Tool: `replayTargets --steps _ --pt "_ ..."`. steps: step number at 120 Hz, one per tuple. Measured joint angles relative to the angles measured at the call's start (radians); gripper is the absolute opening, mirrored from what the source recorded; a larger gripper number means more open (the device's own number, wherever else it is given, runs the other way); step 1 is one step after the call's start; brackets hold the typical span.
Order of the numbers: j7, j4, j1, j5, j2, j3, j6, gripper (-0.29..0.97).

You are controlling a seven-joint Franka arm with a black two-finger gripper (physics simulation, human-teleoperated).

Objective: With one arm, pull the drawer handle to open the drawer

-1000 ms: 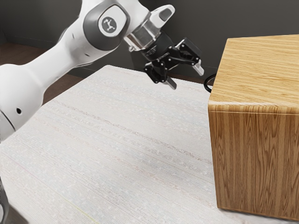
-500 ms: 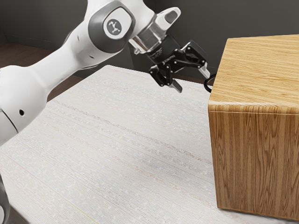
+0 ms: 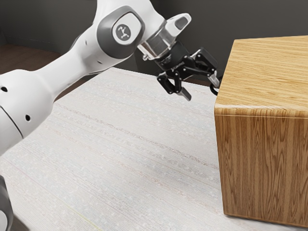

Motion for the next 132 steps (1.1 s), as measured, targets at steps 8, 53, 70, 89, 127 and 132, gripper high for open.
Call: replayTargets --steps 8,53,70,89,127,132 --pt "-0.001 0.000 -0.002 0.001 0.000 0.000 -0.001 0.61" --pt "-0.005 0.003 -0.001 0.013 -0.010 0.006 -0.019 0.22" --pt "-0.010 0.005 0.002 0.030 -0.017 0.009 -0.031 0.08" --pt "-0.014 0.004 0.007 0.043 -0.023 0.012 -0.043 -0.03" --pt "-0.022 -0.034 0.028 0.067 -0.060 0.017 -0.055 -0.10" --pt "-0.023 -0.037 0.030 0.069 -0.063 0.017 -0.055 -0.10"
